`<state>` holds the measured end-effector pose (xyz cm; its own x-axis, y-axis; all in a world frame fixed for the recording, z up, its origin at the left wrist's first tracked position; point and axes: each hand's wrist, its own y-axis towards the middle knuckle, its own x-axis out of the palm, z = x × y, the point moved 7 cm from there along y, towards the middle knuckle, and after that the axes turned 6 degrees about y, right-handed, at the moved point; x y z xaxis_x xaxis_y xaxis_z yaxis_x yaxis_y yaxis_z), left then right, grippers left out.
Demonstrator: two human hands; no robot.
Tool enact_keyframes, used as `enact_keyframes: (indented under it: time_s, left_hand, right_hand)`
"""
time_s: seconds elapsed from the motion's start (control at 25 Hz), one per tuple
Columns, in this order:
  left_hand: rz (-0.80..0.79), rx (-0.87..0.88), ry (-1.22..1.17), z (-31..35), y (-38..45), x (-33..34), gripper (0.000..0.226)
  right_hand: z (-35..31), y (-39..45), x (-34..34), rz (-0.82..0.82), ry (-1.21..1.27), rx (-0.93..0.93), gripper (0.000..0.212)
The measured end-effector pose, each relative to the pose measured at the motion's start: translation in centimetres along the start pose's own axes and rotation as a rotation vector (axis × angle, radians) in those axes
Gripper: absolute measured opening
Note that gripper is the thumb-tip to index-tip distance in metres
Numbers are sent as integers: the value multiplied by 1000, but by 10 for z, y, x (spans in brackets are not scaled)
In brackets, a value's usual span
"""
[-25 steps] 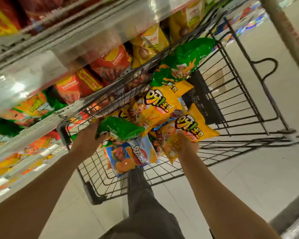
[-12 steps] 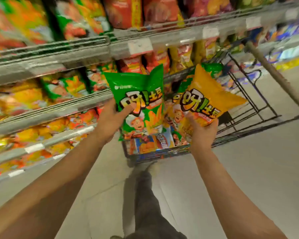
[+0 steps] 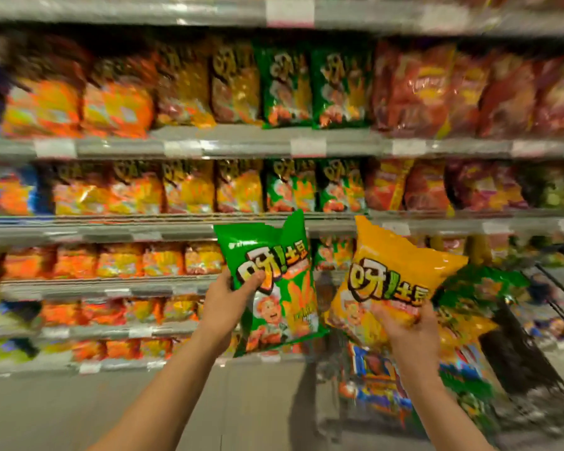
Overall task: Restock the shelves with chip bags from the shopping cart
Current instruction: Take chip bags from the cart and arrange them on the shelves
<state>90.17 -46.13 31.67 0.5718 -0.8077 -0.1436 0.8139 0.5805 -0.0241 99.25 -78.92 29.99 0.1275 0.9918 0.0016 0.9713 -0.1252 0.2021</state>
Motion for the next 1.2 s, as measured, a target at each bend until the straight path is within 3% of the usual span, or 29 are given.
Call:
enact_keyframes:
  time_s: [0.24, 0.4, 0.76, 1.2]
  left_hand:
    - [38, 66, 6, 39, -4, -36, 30]
    - [37, 193, 19, 111, 43, -32, 20]
    - [41, 333, 12, 242, 178, 60, 17]
    - [106, 207, -17, 305, 313, 152, 30]
  right_hand:
    - [-34, 12, 32, -88, -64, 8, 60]
    - [-82, 49, 52, -167, -53, -91, 43]
    - [-137, 171, 45, -117, 85, -137, 44]
    - [-136, 303, 62, -188, 118, -29, 49]
